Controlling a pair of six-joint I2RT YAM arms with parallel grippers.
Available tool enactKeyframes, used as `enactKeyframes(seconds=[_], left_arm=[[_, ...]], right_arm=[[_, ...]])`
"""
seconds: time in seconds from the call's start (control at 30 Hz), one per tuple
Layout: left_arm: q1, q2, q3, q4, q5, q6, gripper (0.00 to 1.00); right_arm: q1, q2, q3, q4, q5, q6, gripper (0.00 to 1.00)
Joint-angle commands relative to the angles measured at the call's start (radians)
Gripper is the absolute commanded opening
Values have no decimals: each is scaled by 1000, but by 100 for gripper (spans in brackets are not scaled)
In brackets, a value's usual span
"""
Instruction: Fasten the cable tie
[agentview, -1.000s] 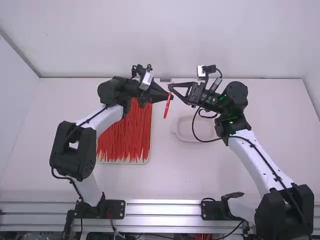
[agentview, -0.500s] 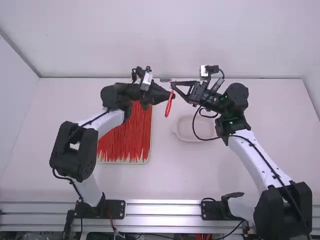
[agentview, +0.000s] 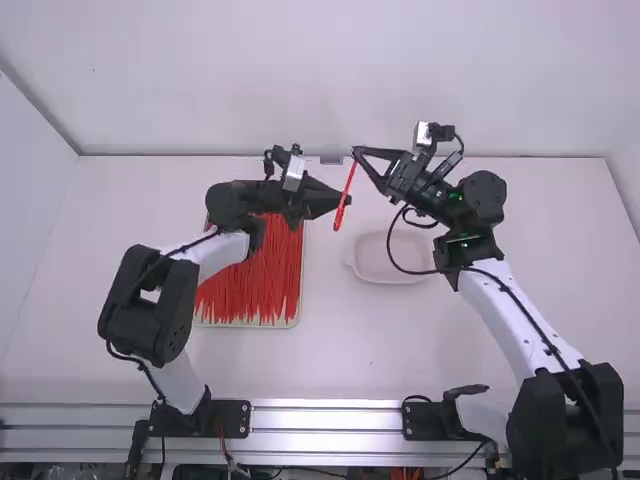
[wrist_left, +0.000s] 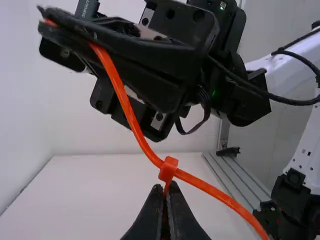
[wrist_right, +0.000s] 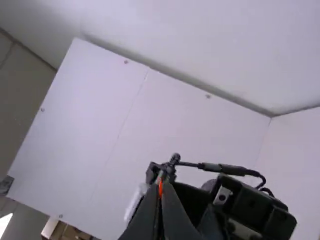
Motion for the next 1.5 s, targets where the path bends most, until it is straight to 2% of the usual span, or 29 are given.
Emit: enactKeyframes(seconds=[0.0,0.47,0.63,0.67,0.7,0.73,0.77,0.8,0.83,0.9,0.97,1.0,1.27,1.47], left_arm=[[-12,5,-63,3,120,27,2],[-12,5,-182,-2,120,114,2],[-11,5,-191,-1,120,123,2],[-12,5,-189,-1,116,123,2],[-12,5,-187,-3,112,121,2],[-12,5,-182,-2,109,113,2],[-11,5,-180,-1,105,103,2],[-7,5,-172,3,97,90,2],[-3,5,-169,3,97,88,2],[8,5,-153,3,97,73,2],[17,5,-136,2,100,70,2],[18,5,-135,2,101,71,2],[40,5,-90,-5,117,19,2],[45,5,-90,-2,130,18,2]], right_arm=[[-24,-25,88,43,107,31,0],[-17,-25,238,-6,112,42,0],[-17,-25,257,-6,100,16,0],[-17,-25,256,-6,88,-4,7],[-17,-25,256,-8,72,-20,18],[-17,-25,255,-26,51,-39,38],[-17,-25,255,-49,35,-47,49],[-17,-25,255,-98,14,-70,66],[-17,-25,255,-124,6,-84,69],[-17,-25,255,-266,-8,-160,81],[-17,-25,255,-389,-16,-222,86],[-17,-25,255,-406,-18,-231,86],[9,-25,255,-851,3,-468,89],[53,-25,255,-1019,107,-536,91]])
